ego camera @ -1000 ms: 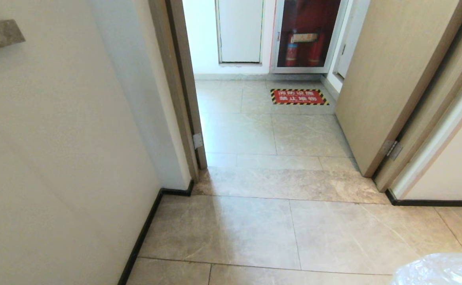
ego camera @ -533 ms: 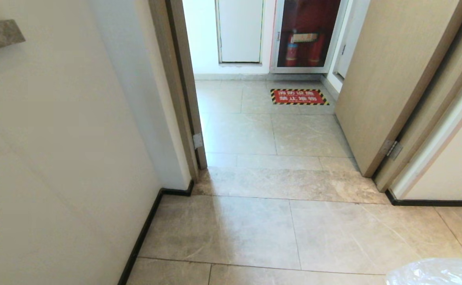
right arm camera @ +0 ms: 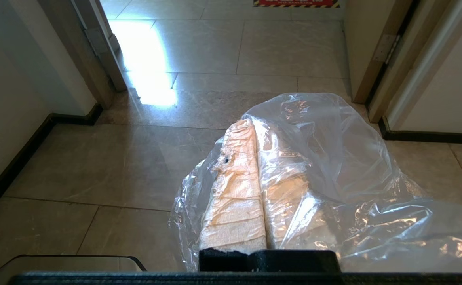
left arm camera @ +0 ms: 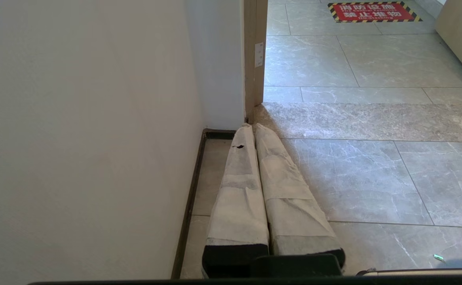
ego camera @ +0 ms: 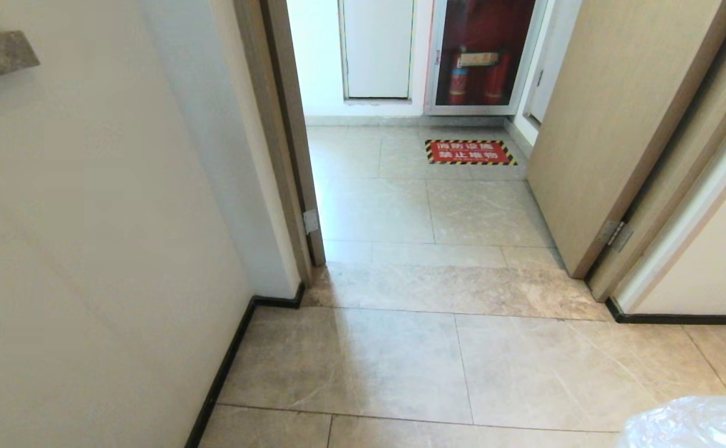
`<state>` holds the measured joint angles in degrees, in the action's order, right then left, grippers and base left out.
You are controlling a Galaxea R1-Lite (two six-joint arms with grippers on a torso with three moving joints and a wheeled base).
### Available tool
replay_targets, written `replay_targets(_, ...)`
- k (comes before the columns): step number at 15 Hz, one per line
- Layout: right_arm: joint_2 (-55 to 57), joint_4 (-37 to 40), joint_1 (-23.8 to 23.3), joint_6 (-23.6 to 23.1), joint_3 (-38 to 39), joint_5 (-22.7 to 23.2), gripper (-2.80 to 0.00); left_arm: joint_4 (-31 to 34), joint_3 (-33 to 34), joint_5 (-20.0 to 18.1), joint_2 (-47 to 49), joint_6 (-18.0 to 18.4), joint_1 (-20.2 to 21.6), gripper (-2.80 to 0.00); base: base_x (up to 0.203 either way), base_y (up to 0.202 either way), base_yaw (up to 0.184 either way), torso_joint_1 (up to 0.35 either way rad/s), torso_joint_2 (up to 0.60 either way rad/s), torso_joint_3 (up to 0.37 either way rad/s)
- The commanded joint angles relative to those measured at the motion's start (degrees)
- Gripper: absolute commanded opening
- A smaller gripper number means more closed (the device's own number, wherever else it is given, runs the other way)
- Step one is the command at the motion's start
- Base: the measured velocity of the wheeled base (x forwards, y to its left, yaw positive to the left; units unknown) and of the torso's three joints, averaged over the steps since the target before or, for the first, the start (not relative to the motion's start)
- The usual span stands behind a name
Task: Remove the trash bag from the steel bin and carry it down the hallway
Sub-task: Put the trash bag at the door
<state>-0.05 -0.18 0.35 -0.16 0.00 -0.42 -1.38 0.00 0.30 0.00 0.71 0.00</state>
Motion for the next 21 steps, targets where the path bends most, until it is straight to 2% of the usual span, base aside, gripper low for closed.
replay_targets(1, 0.05, 0.0, 0.0, -0.02, 0.0, -0.02, -2.8, -0.03, 0.7, 0.05, 0.0, -0.01, 0.0, -2.8, 0.0, 0.0, 0.0, 0.0, 0.0, 0.0)
replay_targets(21, 0.05, 0.0, 0.0, -0.02, 0.0, -0.02, -2.8, -0.03, 0.7, 0.05, 0.0, -0.01, 0.0, -2.8, 0.0, 0.0, 0.0, 0.0, 0.0, 0.0)
